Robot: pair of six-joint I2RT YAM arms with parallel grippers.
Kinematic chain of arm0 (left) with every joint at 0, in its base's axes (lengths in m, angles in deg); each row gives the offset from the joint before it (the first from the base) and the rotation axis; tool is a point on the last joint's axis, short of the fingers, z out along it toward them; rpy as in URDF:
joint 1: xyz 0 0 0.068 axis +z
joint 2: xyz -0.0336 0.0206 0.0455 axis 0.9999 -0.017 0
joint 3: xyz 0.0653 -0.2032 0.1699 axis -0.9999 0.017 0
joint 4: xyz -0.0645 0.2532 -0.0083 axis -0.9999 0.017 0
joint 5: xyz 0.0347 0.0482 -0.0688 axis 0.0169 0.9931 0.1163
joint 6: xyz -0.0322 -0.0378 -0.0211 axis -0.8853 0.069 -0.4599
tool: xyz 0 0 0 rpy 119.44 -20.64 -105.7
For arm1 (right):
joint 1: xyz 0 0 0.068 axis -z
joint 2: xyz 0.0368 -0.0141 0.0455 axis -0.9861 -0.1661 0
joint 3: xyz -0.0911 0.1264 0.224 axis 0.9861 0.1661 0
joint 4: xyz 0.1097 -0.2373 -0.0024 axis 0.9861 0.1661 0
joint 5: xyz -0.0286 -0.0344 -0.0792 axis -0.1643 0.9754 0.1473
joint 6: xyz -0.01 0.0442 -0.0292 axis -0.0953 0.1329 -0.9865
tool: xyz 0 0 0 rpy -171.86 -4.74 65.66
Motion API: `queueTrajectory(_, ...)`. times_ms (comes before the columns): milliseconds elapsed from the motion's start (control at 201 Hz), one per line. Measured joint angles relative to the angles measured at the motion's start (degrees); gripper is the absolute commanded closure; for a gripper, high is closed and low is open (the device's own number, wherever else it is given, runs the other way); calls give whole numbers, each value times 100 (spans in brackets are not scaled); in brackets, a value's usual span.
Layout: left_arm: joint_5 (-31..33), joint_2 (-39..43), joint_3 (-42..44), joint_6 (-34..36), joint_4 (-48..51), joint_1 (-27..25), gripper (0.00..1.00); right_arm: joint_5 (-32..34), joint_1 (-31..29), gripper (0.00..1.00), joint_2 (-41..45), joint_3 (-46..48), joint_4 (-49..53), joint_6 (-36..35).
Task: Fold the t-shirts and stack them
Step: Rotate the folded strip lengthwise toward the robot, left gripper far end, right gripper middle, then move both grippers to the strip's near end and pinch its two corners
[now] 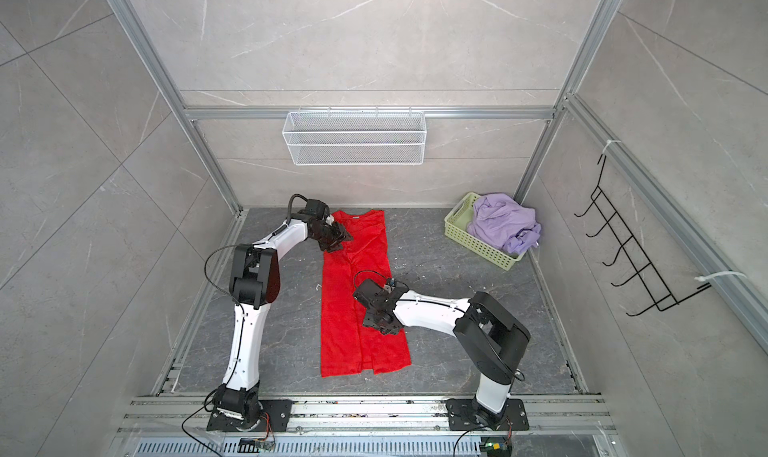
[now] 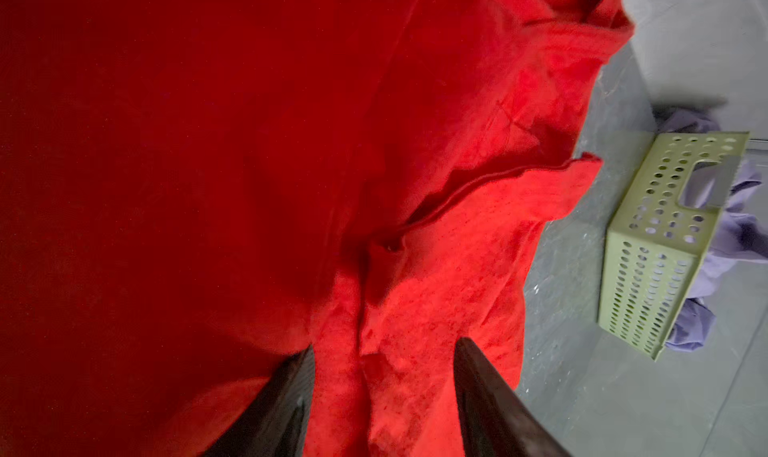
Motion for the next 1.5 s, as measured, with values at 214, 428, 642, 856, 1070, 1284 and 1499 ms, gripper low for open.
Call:
queueTrajectory(214, -201, -684, -1064, -190, 44, -74, 42, -133, -20, 40, -33, 127, -369, 125)
queueTrajectory(428, -363, -717, -1128, -284, 15, -157, 42, -109, -33, 40, 7, 20, -249, -20)
queueTrajectory(642, -592, -2, -313, 52, 22, -109, 38, 509, -83, 36, 1364, -37, 94, -533)
queueTrajectory(856, -334, 2726, 2127, 531, 39, 39, 35, 872, 378, 35, 2879, 225, 476, -723)
queueTrajectory(1070, 46, 5331, 4822, 605, 192, 90, 36, 79, 813, 36, 3128, 1390, 549, -850)
queueTrajectory(1284, 166, 6590, 7606, 42, 595, -24, 38, -918, 813, 38, 3473, 2483, 72, -813)
queueTrajectory(1499, -15, 7812, 8603, -588, 743, -389, 39, -1451, 728, 39, 3622, 3038, -72, -743)
